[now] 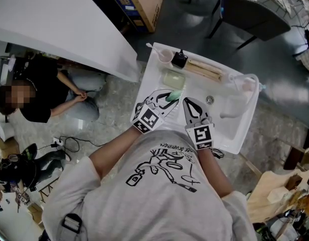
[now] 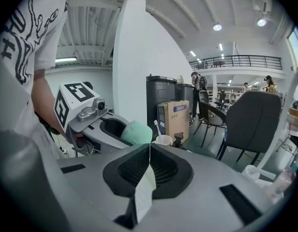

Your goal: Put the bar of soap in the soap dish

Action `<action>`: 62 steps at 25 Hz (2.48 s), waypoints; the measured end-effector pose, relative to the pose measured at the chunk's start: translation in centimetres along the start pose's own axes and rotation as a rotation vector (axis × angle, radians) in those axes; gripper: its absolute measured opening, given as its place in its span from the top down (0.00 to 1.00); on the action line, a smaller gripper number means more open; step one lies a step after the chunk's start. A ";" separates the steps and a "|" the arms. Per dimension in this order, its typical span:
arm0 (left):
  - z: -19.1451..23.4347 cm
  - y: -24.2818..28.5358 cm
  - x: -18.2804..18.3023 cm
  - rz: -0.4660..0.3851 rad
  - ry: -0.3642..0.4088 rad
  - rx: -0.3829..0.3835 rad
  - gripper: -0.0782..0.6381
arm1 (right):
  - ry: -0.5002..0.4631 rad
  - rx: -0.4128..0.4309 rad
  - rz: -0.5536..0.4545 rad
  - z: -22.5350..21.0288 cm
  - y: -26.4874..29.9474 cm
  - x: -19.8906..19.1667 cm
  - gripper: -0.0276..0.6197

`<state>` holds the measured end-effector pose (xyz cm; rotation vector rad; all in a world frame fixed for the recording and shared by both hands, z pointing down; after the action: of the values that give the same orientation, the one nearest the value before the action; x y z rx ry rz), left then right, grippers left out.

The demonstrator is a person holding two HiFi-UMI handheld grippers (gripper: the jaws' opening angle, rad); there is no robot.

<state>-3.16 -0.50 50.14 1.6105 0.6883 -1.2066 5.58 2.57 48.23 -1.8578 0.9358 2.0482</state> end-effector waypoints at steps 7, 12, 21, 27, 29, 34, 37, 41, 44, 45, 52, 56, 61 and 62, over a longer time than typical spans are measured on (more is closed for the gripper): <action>0.1 0.8 -0.6 0.028 0.015 -0.017 0.72 | 0.000 0.005 0.032 0.0 0.6 -1.1 0.92; 0.3 1.3 -1.1 0.047 0.027 -0.022 0.72 | 0.007 0.006 0.047 -0.1 1.1 -1.9 0.92; 0.7 1.8 -2.1 0.082 0.048 -0.032 0.72 | 0.005 0.006 0.092 -0.5 2.1 -3.6 0.92; 0.9 2.2 -3.0 0.123 0.071 -0.043 0.72 | 0.007 0.005 0.120 -0.8 2.5 -4.6 0.92; 1.0 2.4 -3.3 0.135 0.080 -0.046 0.72 | 0.011 0.000 0.128 -0.9 2.7 -5.1 0.92; 1.2 3.0 -4.0 0.158 0.115 -0.049 0.72 | 0.048 -0.023 0.146 -1.4 3.2 -6.0 0.92; 1.5 3.4 -4.4 0.176 0.133 -0.054 0.72 | 0.067 -0.020 0.148 -1.4 3.5 -6.0 0.92; 1.6 4.1 -5.4 0.210 0.148 -0.062 0.72 | 0.089 -0.019 0.169 -1.5 3.9 -6.7 0.92; 1.6 4.4 -5.9 0.230 0.162 -0.069 0.72 | 0.105 -0.022 0.181 -1.7 4.0 -7.1 0.92; 1.6 4.5 -6.0 0.236 0.167 -0.072 0.72 | 0.111 -0.024 0.183 -1.8 4.1 -7.1 0.92; 1.8 5.3 -6.8 0.266 0.192 -0.087 0.72 | 0.125 -0.025 0.201 -2.3 4.9 -7.4 0.92; 2.1 5.9 -7.2 0.282 0.202 -0.091 0.72 | 0.123 -0.021 0.219 -2.5 5.5 -8.0 0.92; 2.4 6.5 -8.0 0.304 0.215 -0.100 0.72 | 0.123 -0.009 0.245 -2.5 5.8 -8.7 0.92; 2.4 6.5 -8.1 0.309 0.216 -0.102 0.72 | 0.124 -0.006 0.251 -2.6 5.9 -8.8 0.92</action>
<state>-1.32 -4.28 59.98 1.7030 0.5982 -0.7707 5.93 -1.26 58.45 -1.9774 1.2532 2.0922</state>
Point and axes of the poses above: the fingertips, and each gripper's own axes: y forward along the fingers, z to its left, x out of its top, the point moved 5 cm from there along -y, backward along the fingers, and after that the axes turned 6 degrees about -z, right-handed, at the moved point
